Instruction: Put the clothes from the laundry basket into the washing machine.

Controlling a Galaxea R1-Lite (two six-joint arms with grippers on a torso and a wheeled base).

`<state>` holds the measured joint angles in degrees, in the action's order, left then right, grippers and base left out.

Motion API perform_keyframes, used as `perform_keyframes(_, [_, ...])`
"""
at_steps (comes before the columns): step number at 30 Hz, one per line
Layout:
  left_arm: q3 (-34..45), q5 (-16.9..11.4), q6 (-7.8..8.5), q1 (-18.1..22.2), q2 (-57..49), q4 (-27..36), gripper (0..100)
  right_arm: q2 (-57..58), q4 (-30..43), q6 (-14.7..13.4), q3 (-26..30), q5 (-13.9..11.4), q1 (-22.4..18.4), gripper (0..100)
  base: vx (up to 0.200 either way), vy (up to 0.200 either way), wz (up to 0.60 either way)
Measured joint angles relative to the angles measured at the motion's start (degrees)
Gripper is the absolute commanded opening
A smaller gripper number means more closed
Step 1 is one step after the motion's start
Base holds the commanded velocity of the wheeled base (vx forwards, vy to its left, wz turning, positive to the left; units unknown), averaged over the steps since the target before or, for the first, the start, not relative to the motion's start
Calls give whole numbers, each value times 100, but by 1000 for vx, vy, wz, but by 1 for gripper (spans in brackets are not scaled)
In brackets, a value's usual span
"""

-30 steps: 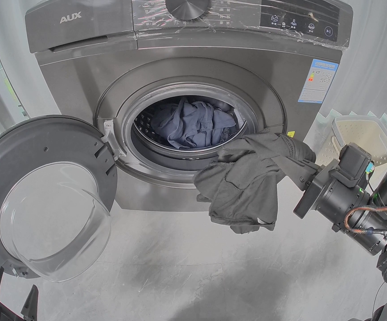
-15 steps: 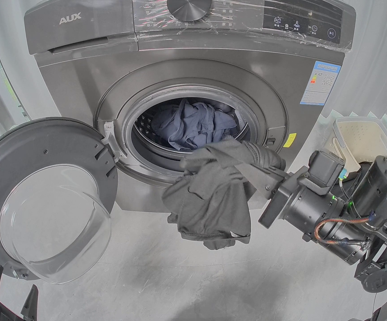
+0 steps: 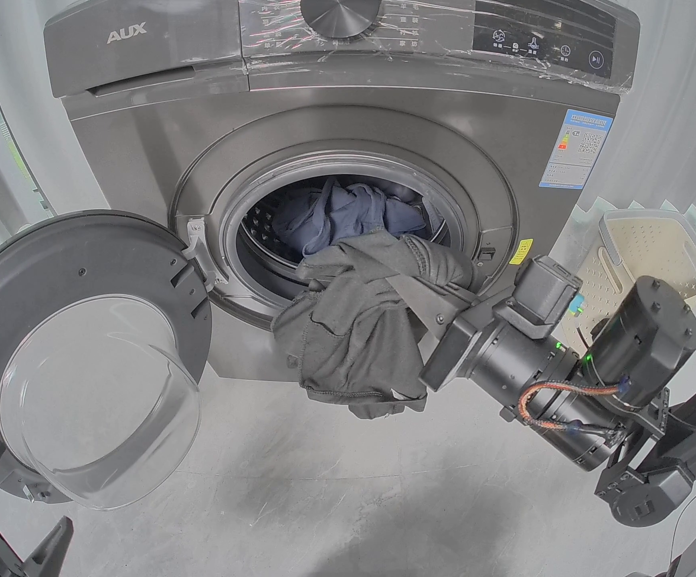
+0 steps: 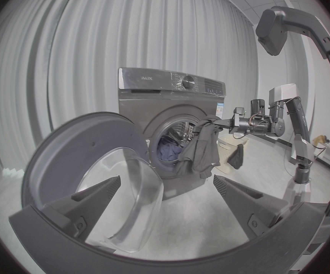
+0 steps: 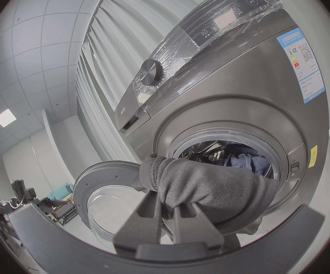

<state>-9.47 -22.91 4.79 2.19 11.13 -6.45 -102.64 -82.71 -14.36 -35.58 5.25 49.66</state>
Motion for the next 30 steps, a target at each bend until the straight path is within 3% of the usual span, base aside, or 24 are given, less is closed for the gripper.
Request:
perform_keyframes(4, [-91,-374,106,-33,942,-457,100,-110,-30,0,-123,71,-16,0,0,0,0])
perform_keyframes(9, [-160,-586,167,-371,2286,-1270,100,-232,-77,0,-294,119,-30,0,0,0,0])
perform_keyframes(20, [-288,-419,183,-1765,4934,-3113,100,-408,-194,22,-564,167,-83,0,0,0,0])
perform_keyframes(24, [-391,-330,65,-2085,5687,-3613,100,-439,-240,30,-617,172,-90,0,0,0,0])
perform_keyframes(30, [-623,-279,-356,-2402,6531,-4153,100,-480,-274,43,-658,177,-91,0,0,0,0])
